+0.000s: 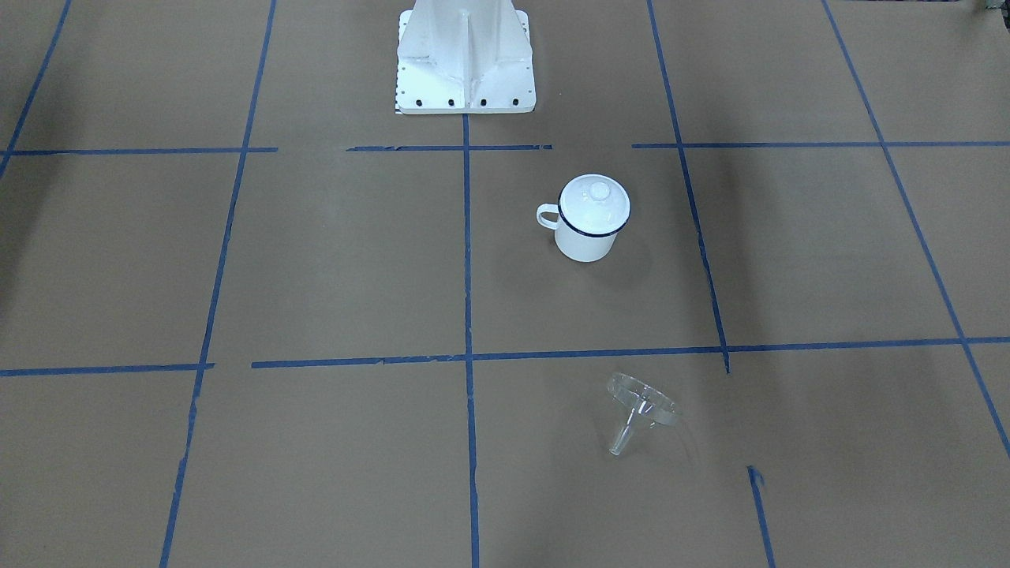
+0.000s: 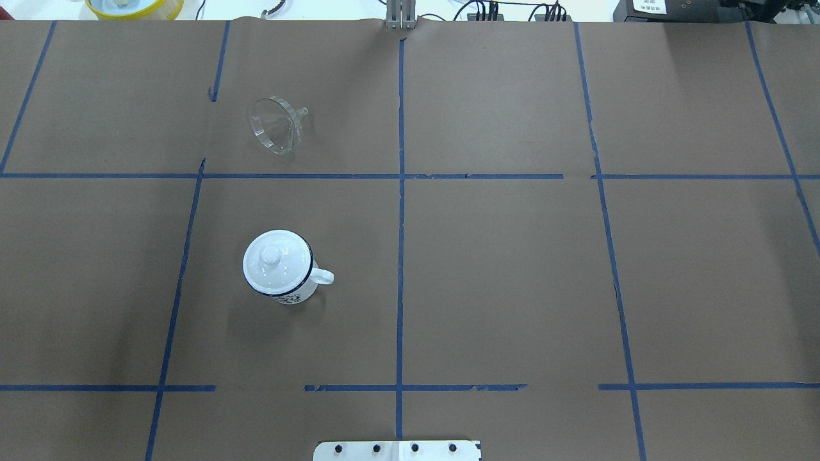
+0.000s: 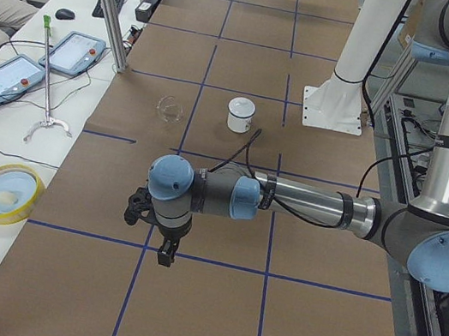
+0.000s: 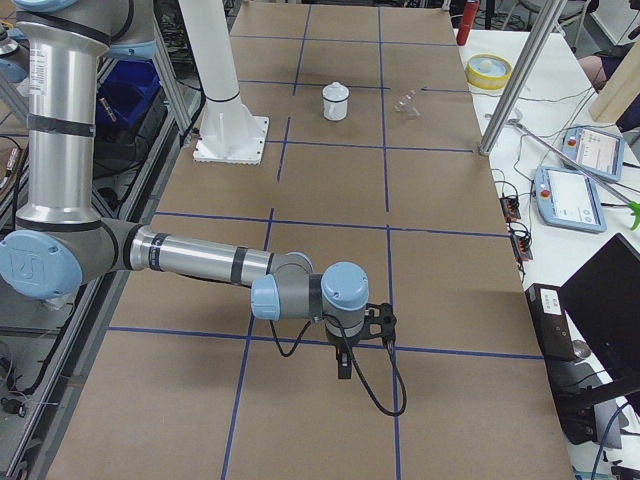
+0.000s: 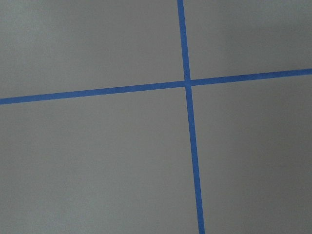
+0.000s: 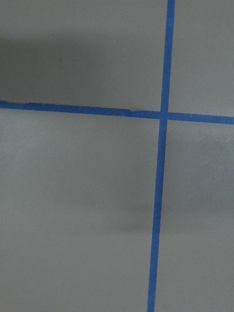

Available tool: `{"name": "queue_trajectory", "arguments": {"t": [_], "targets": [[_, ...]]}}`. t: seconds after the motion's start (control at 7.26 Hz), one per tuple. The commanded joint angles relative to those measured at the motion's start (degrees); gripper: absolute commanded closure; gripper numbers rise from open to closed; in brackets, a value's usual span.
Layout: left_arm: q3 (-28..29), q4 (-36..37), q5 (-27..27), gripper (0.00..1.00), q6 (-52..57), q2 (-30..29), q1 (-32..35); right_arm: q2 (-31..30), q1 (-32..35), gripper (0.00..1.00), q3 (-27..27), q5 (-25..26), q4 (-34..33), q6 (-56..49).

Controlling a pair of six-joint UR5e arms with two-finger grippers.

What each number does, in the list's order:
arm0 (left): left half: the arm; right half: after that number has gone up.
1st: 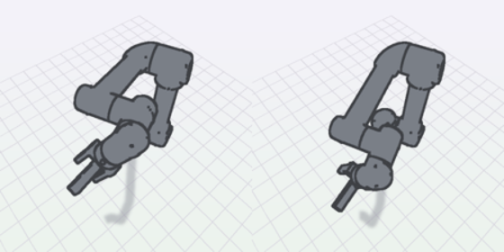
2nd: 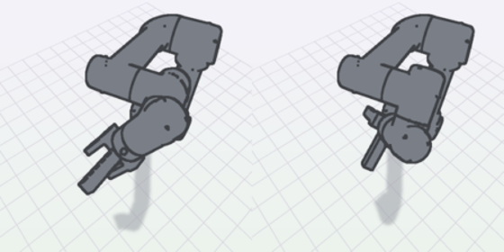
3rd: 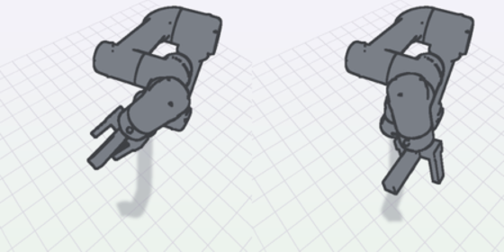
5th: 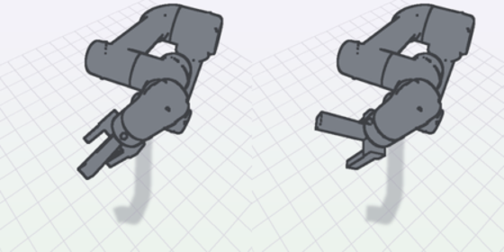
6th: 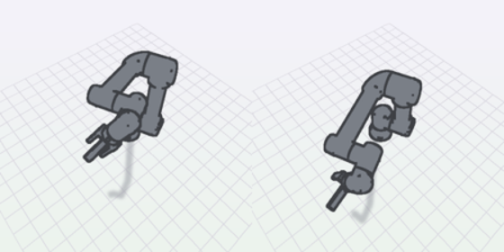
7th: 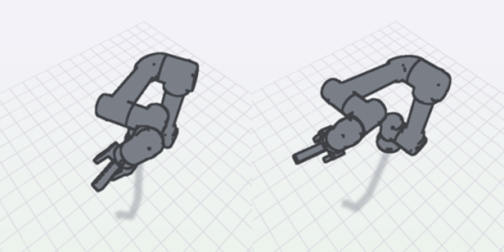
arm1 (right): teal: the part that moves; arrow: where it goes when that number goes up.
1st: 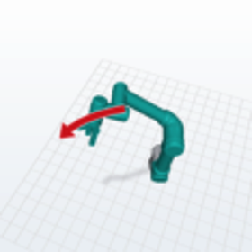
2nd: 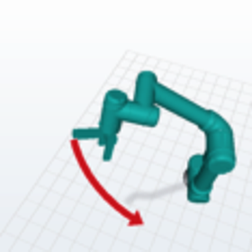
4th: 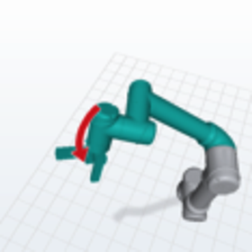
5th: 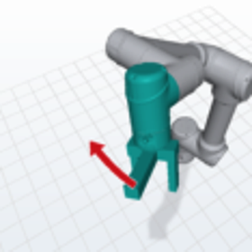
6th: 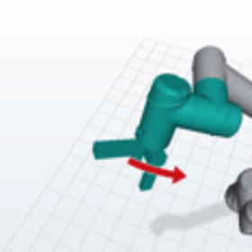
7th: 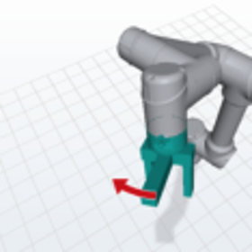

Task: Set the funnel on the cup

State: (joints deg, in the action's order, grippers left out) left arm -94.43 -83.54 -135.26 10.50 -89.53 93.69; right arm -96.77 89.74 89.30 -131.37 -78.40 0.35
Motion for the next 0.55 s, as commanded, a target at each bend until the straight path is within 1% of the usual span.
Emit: {"name": "queue_trajectory", "arguments": {"t": [0.0,0.14,0.41], "targets": [[1.0,0.0,0.5,0.00,0.4,-0.5,0.0,0.0,0.0,0.00,0.0,0.0,0.0,0.0],[0.2,0.4,0.4,0.00,0.1,-0.4,0.0,0.0,0.0,0.00,0.0,0.0,0.0,0.0],[0.2,-1.0,0.3,0.00,-0.1,-0.9,-0.1,0.0,0.0,0.00,0.0,0.0,0.0,0.0]]}}
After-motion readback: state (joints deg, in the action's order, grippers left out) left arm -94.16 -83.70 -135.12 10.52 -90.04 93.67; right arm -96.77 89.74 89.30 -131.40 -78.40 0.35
